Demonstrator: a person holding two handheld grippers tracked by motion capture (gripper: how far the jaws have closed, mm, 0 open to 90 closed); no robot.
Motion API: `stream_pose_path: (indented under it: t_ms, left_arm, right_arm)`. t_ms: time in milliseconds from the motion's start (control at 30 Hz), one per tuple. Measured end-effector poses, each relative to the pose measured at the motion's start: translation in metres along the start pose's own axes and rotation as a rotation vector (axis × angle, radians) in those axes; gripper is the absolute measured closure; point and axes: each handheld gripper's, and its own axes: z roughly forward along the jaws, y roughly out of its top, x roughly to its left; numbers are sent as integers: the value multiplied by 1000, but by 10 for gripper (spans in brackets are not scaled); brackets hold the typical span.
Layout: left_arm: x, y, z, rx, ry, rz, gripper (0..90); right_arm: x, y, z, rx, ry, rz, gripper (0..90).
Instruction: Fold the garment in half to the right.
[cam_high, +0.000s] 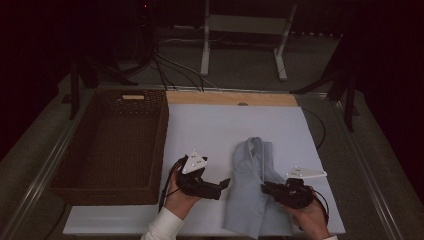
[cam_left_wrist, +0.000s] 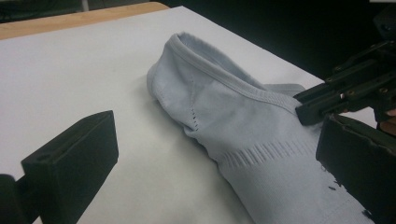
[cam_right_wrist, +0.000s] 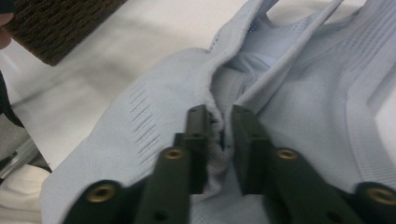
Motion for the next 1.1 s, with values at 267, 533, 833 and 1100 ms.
stream_pose_path:
  t_ms: [267, 533, 833, 1100]
  left_arm:
    - [-1, 0, 1, 1, -5, 4, 0]
    - [-1, 0, 1, -2, -12, 0, 0]
    - [-4, 0, 2, -5, -19, 11, 0]
    - [-5, 0, 2, -32, -36, 25, 0]
  right_arm:
    - [-5, 3, -12, -47, -45, -3, 823]
    - [-15, 2, -26, -71, -105, 13, 825]
    - [-29, -2, -38, -70, -176, 21, 825]
    - [-38, -7, -46, -57, -239, 27, 824]
